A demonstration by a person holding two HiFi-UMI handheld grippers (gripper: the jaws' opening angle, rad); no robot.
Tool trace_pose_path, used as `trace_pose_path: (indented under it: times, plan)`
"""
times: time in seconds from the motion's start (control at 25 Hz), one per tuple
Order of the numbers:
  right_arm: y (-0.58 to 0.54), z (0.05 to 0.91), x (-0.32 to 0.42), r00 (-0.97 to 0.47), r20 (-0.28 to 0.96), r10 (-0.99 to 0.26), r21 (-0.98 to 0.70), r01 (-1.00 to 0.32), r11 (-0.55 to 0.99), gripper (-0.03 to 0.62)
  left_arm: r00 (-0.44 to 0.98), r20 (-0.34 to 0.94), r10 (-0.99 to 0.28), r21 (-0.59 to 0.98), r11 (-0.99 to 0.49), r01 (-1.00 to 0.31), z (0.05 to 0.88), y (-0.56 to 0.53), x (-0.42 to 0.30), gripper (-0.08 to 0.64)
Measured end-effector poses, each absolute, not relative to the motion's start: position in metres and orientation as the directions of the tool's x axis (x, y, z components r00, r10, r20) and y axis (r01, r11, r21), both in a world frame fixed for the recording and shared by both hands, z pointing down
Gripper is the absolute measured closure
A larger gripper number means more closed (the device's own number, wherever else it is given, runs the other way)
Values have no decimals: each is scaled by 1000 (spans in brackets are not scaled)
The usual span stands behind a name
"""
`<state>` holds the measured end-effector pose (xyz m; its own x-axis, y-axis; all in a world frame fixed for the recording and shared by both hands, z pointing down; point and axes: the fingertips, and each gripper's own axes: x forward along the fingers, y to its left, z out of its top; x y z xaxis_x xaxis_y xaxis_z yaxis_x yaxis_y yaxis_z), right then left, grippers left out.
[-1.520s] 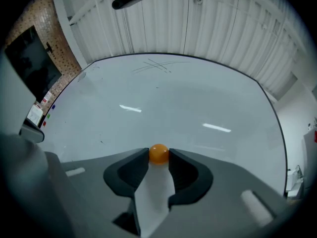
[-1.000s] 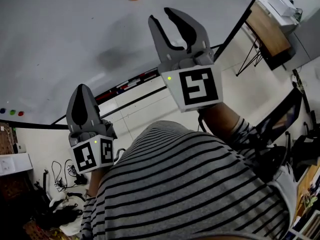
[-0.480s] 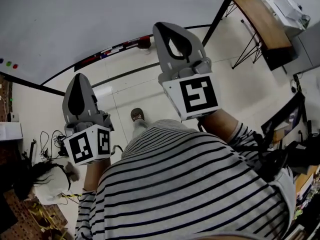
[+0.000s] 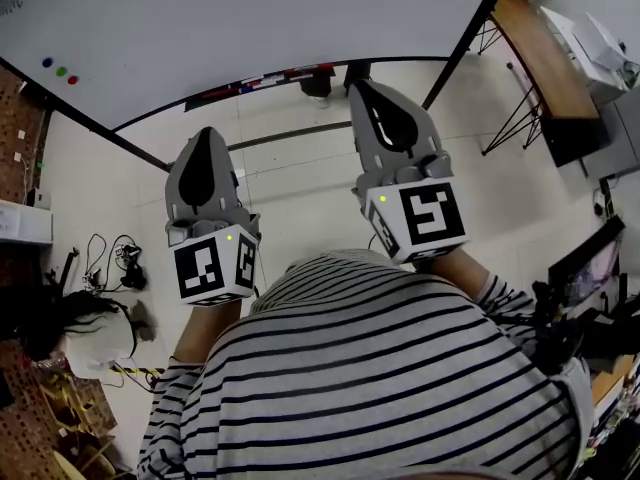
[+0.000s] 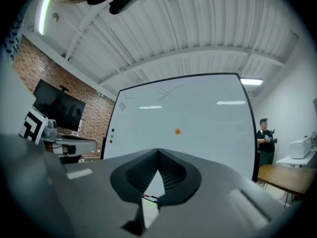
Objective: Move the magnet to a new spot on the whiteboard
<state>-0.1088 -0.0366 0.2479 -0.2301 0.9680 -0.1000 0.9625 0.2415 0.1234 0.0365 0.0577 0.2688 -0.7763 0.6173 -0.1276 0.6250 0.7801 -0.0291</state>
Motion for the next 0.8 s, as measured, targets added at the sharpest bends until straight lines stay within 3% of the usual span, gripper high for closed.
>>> trace_pose_path:
  times: [0.4, 0.8]
  plan:
    - [-1, 261, -37, -202, -70, 977, 119, 971, 209, 591, -812, -107, 573, -19, 816, 578, 279, 66, 73, 545]
    - [8, 266, -26, -176, -43, 983, 123, 976, 180, 592, -837, -84, 541, -31, 838, 545, 283, 61, 62, 545]
